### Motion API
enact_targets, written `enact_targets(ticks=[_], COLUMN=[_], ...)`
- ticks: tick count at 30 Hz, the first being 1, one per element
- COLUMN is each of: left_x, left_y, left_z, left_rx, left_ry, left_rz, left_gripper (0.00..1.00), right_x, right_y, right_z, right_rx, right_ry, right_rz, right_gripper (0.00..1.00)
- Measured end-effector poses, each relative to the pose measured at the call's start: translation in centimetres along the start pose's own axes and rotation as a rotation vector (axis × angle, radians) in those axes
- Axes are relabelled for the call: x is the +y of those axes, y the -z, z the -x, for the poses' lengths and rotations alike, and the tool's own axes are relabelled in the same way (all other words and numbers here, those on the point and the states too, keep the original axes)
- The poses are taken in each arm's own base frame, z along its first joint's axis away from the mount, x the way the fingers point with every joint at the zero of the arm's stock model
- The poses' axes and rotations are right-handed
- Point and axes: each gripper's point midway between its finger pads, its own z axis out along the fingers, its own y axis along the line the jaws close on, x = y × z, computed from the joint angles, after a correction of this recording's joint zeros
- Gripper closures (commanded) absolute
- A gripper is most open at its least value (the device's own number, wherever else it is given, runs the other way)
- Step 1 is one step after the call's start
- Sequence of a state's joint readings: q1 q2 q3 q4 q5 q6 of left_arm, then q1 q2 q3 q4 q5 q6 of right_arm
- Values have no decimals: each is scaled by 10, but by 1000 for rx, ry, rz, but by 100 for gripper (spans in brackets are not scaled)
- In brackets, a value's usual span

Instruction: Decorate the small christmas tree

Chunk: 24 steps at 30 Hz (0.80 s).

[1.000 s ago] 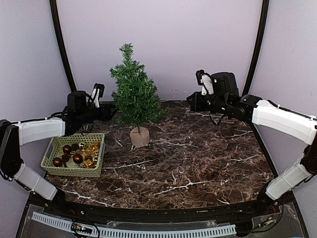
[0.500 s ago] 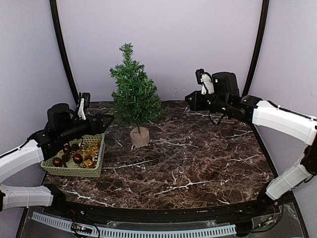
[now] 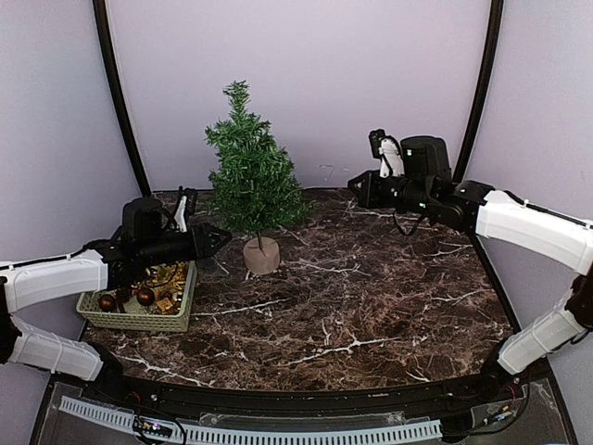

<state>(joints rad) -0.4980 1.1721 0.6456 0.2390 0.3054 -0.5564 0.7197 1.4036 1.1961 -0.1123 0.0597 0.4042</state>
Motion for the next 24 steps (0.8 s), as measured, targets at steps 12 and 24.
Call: enact_targets(ticks=[12, 24], left_x=[-3, 41], left_y=[9, 13], left_z=[23, 43], left_rx=[-97, -101], left_ry=[10, -2], left_rz=[5, 62], left_gripper=[100, 100], right_x=[2, 49], right_y=[13, 41], right_z=[4, 1], right_rx=[-5, 45], right_ry=[7, 112], right_rz=[7, 148], right_gripper=[100, 100])
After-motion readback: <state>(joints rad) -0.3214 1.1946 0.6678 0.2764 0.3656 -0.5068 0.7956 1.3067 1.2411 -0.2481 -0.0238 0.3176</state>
